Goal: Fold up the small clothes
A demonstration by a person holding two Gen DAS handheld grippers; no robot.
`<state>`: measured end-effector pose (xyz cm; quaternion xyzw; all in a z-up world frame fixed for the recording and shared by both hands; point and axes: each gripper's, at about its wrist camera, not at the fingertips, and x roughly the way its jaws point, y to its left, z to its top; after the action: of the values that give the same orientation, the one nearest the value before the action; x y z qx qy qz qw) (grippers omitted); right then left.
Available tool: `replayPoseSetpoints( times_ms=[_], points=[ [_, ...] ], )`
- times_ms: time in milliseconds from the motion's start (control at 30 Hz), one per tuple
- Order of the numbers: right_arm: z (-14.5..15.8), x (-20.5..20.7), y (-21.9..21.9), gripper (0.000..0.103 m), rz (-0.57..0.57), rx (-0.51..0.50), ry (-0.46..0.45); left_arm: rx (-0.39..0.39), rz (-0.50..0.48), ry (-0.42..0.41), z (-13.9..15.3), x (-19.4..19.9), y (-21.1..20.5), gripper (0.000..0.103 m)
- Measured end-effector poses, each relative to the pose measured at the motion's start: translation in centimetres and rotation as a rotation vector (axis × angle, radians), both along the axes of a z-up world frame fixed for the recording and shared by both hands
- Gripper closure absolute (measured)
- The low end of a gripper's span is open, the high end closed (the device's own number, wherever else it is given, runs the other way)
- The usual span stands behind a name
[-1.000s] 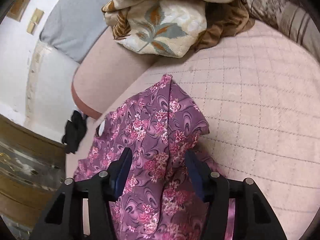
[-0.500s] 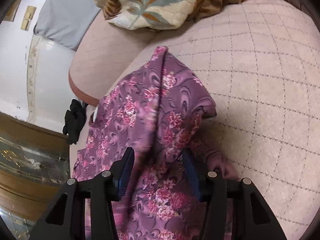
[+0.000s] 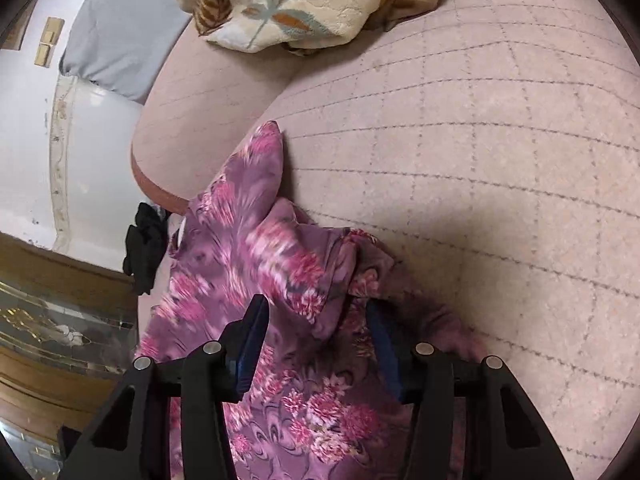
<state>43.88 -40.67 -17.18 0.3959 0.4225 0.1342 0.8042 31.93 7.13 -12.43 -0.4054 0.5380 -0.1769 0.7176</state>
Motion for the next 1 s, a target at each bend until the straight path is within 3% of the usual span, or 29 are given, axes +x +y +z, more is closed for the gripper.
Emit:
replayPoseSetpoints(
  times_ms=[67,200,333,400,467,533,600,667,700,767,800,900,967,1000],
  points=[
    [-0.3,0.3,0.3,0.047,0.027,0.038,0.000,0.057,-0.024,0.052,-2.2,0.0,-0.7,0.097],
    [0.1,0.2,0.4,0.049,0.021,0.043,-0.014,0.073,0.010,0.142,-4.9,0.4,0.6,0.097],
    [-0.5,1.6,-0.6,0.050,-0.018,0.100,-0.005,0.098,0.042,0.100,-4.0,0.5,1.4,0.097],
    [-1.3,2.6,-1.6,0.061,-0.051,0.154,0.004,0.104,0.031,0.099,-4.1,0.5,1.3,0.097],
    [-1.2,2.5,-1.7,0.098,-0.077,0.131,0.018,0.048,0.043,0.119,-4.7,0.6,2.2,0.098],
    [-0.4,1.7,-2.4,0.098,-0.114,0.113,-0.004,-0.108,0.076,0.113,-4.8,0.7,3.7,0.098],
    [1.5,1.2,-3.0,0.098,-0.131,0.115,-0.054,-0.197,0.079,0.095,-4.5,0.9,4.3,0.098],
    [2.5,1.6,-3.2,0.098,-0.125,0.048,-0.072,-0.160,0.066,0.103,-4.7,1.2,4.3,0.098],
    [1.7,2.1,-3.1,0.098,-0.105,0.063,-0.045,-0.129,0.061,0.149,-5.6,1.3,4.1,0.098],
    [-0.2,2.4,-3.0,0.096,-0.121,0.082,0.026,-0.041,0.059,0.244,-7.3,1.3,3.7,0.093],
    [-0.7,2.5,-3.0,0.096,-0.100,0.099,0.005,0.003,0.054,0.252,-7.4,1.3,3.5,0.085],
    [-0.2,1.9,-2.9,0.081,-0.103,0.094,0.004,0.139,0.014,0.180,-5.4,1.6,2.4,0.078],
    [1.3,-0.3,-2.5,0.039,-0.113,0.057,-0.034,0.235,0.004,0.098,-3.1,1.5,1.8,0.064],
    [1.9,-1.4,-2.1,0.033,-0.114,0.042,-0.055,0.266,0.003,0.070,-2.5,1.4,1.6,0.055]
  ],
)
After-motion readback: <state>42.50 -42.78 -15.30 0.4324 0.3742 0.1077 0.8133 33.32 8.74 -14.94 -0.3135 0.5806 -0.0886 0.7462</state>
